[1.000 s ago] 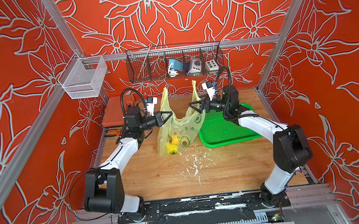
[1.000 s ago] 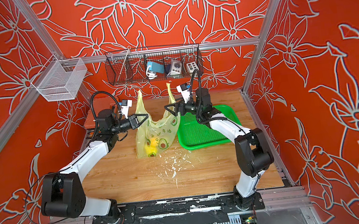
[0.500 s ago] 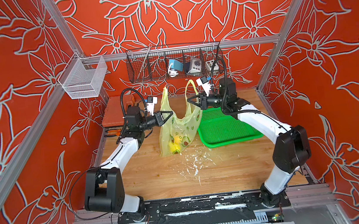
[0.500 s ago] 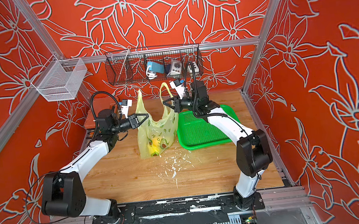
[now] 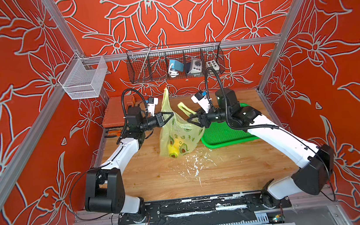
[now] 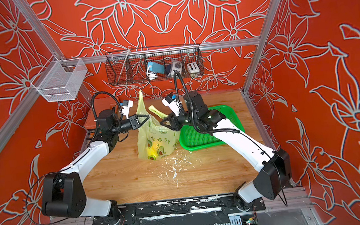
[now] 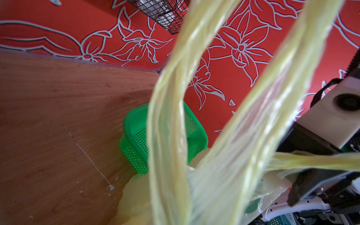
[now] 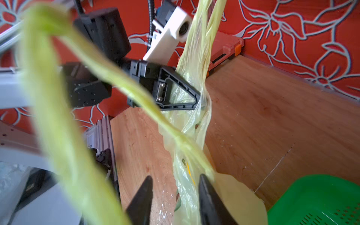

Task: Place the pears into plastic bags & tie knots
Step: Tie the plastic bag at the center of the board.

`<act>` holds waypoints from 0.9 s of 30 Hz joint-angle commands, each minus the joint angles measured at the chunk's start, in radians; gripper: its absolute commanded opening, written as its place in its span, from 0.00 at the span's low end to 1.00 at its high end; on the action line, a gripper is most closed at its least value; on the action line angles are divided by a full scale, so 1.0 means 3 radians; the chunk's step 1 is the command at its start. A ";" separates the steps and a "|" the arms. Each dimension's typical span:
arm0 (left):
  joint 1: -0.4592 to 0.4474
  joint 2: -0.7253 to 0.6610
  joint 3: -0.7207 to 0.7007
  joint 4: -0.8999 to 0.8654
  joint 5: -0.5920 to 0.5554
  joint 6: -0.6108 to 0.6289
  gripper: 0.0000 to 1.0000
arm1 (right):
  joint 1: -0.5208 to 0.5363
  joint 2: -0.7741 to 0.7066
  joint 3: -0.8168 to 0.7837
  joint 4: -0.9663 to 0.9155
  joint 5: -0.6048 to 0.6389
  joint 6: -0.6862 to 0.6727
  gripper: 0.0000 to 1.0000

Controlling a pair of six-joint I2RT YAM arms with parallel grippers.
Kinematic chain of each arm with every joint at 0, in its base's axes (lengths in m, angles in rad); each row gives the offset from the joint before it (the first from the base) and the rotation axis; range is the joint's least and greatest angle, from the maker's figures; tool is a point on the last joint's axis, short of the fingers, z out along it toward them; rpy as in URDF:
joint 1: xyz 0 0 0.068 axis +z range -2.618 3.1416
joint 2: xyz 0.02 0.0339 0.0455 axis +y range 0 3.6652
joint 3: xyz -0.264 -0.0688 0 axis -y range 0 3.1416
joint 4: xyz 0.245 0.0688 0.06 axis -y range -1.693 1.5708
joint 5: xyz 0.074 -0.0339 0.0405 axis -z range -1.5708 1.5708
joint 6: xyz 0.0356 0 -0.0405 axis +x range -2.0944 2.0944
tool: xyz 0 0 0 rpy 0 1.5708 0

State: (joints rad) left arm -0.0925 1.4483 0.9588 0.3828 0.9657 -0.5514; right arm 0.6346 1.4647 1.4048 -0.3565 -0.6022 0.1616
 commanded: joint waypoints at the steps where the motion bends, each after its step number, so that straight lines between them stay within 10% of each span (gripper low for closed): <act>1: -0.0034 0.0048 0.0102 0.0088 0.0094 -0.0003 0.00 | -0.0034 -0.0018 -0.0050 -0.0152 0.0407 -0.0240 0.60; 11: -0.0065 0.0028 0.0065 0.0097 0.0139 0.0011 0.00 | -0.0132 -0.0130 -0.0019 -0.0135 0.0723 -0.0501 0.70; 27: -0.0065 0.0061 0.0101 0.0098 0.0148 0.0020 0.00 | -0.0653 -0.0499 -0.0463 0.0470 -0.0024 -0.0190 0.76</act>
State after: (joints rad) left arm -0.1066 1.4582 0.9615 0.3859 0.9894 -0.5545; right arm 0.4427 1.2751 1.2991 -0.2466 -0.5335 0.0864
